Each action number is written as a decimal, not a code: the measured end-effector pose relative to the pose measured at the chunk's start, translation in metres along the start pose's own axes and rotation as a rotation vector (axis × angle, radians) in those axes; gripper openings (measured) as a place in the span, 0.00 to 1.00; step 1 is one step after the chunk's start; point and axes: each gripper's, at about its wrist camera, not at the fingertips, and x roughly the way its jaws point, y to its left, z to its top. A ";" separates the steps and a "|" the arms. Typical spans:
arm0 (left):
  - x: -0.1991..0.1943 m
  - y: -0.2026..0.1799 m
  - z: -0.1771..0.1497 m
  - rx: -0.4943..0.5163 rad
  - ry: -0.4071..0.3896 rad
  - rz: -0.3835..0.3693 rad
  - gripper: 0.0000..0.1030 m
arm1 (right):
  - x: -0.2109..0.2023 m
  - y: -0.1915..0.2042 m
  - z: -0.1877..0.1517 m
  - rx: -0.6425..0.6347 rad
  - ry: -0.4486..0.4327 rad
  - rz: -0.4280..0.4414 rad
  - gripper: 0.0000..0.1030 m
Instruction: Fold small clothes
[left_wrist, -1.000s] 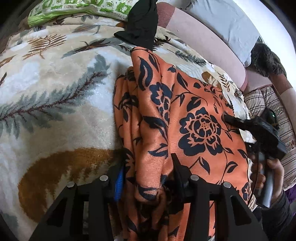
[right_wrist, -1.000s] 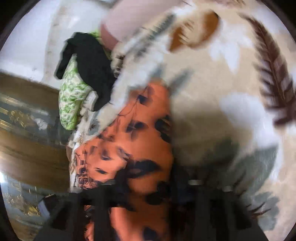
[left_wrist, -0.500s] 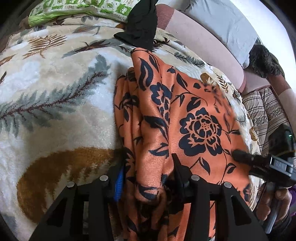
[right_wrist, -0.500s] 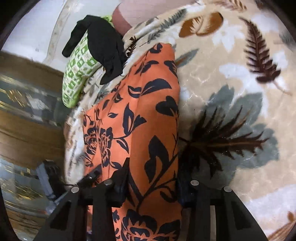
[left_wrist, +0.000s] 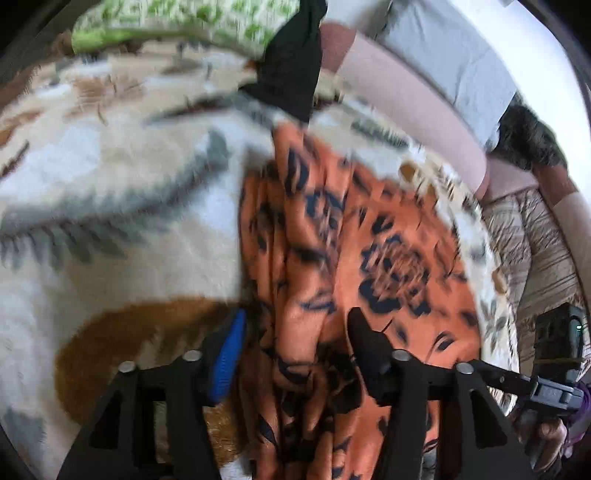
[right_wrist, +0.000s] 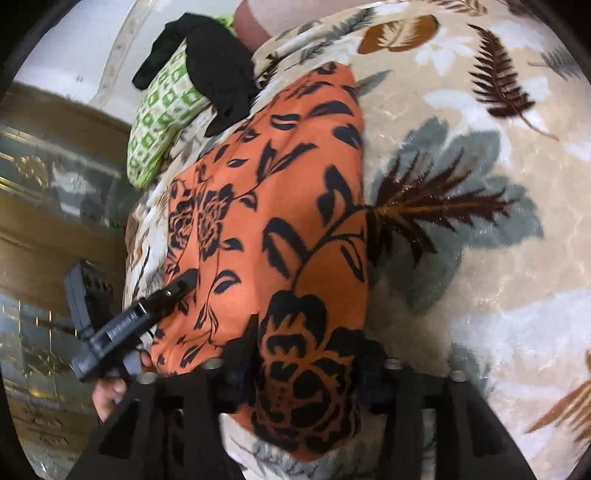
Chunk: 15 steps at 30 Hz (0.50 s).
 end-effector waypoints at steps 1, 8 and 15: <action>-0.003 0.000 0.002 0.003 -0.022 0.000 0.66 | -0.006 -0.002 0.004 -0.003 -0.028 -0.004 0.66; 0.033 -0.001 0.017 0.057 0.106 0.017 0.30 | 0.035 -0.038 0.060 0.151 -0.010 0.175 0.60; -0.001 -0.066 0.024 0.190 0.010 0.074 0.27 | -0.010 -0.001 0.064 -0.039 -0.107 0.116 0.37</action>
